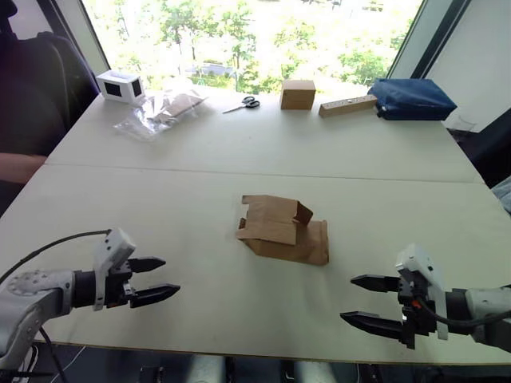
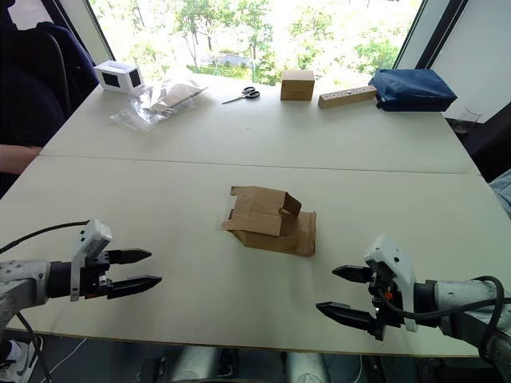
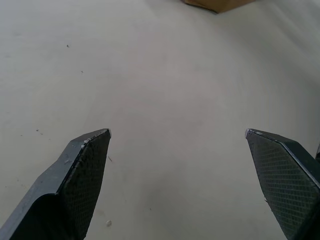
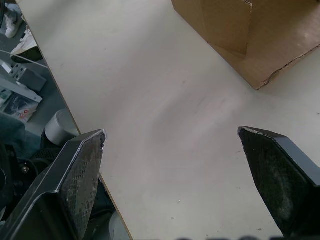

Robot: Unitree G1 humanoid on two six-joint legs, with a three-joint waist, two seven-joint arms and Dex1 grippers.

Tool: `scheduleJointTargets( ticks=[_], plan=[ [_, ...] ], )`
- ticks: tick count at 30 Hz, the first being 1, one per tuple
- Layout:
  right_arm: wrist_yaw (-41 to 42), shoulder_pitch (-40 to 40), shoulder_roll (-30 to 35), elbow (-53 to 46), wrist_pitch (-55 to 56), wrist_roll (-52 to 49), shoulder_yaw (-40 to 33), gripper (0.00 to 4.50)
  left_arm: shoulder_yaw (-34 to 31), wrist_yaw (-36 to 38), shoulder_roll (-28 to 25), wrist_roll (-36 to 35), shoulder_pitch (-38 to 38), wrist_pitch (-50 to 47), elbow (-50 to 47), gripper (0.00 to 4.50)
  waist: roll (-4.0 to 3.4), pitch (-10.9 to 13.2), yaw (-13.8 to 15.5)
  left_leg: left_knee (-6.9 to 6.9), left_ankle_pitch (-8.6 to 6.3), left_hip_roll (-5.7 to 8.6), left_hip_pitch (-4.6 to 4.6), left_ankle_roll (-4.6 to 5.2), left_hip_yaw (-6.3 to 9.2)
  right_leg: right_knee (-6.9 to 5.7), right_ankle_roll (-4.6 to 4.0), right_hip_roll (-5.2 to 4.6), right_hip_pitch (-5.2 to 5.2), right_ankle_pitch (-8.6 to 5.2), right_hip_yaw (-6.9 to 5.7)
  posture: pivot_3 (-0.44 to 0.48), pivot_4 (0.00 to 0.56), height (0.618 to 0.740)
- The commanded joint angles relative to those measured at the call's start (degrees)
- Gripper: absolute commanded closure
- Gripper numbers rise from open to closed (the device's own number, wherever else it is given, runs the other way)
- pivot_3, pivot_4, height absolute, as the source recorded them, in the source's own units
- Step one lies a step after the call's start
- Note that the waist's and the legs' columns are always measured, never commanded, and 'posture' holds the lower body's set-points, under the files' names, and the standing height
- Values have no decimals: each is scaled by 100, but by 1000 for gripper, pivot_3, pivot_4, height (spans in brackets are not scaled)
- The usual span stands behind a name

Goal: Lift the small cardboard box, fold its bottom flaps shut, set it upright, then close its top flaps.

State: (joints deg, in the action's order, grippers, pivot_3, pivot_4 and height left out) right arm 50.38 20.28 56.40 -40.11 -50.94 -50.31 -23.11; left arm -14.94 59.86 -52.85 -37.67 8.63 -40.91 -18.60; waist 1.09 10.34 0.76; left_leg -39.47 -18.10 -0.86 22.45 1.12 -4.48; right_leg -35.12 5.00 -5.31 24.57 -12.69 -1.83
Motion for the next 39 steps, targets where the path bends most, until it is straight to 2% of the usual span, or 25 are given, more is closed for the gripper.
scheduleJointTargets(
  ticks=[1, 8, 11, 16, 22, 26, 31, 36, 39],
  plan=[
    [-15, -29, -36, -43, 23, -17, -8, 21, -65, 27, 6, 44, -74, 160, -48, 65, 0, 0, -1, 0, 0, 0, 0, 0, 0, 0, 0, 0, 0, 0, 0, 0, 150, 740],
    [-31, 3, -42, -57, 52, 25, 16, 21, -45, -14, 48, 97, -124, 217, -41, 65, 0, 0, -1, 0, 0, 0, 0, 0, 0, 0, 0, 0, 0, 0, 0, 0, 150, 740],
    [-30, 3, -37, -48, 25, 14, 19, 21, 152, -236, 42, 615, -75, 599, -106, 65, 0, 0, 0, 0, 0, 0, 0, 0, 0, 0, 0, 0, 0, 0, 0, 0, 150, 740],
    [-84, -125, -130, 18, 108, 35, 26, 21, -53, -92, 77, 128, -158, 249, -193, 65, 0, 0, -1, 0, 0, 0, 0, 0, 0, 0, 0, 0, 0, 0, 0, 0, 150, 740],
    [-132, -251, -71, 132, 91, 214, 43, 21, -26, -413, 14, 154, -377, 25, -247, 65, 0, 0, 1, 0, 0, 0, 0, 0, 0, 0, 0, 0, 0, 0, 0, 0, 150, 740],
    [-573, -494, -280, 126, -12, 171, -56, 21, -5, -753, 125, 367, -832, 231, -258, 65, 2, 1, 2, 0, 0, 1, 1, 0, 1, -1, 1, 9, -1, 1, -1, 0, 150, 740],
    [-386, -266, -318, 153, 121, 228, -119, 21, 306, -1159, 28, 1052, -1690, 446, 749, 65, 2, 1, 19, -1, 1, 2, 0, 0, 3, -2, 1, 19, -3, 1, -1, 0, 150, 740],
    [-575, -387, -470, 335, 573, 724, -99, 21, 723, 231, -321, 532, -2608, -225, 1695, 65, 6, 2, -17, -2, 1, 1, -1, 1, -9, -4, 3, 26, -2, 2, 3, 0, 150, 740],
    [-584, -683, -582, 308, 716, 633, -105, 21, 1301, 941, -243, 380, -3262, -698, 2026, 65, 5, 2, -8, -2, 1, 2, -2, 1, -8, -4, 4, 27, -3, 2, 3, 0, 150, 740]
  ],
)
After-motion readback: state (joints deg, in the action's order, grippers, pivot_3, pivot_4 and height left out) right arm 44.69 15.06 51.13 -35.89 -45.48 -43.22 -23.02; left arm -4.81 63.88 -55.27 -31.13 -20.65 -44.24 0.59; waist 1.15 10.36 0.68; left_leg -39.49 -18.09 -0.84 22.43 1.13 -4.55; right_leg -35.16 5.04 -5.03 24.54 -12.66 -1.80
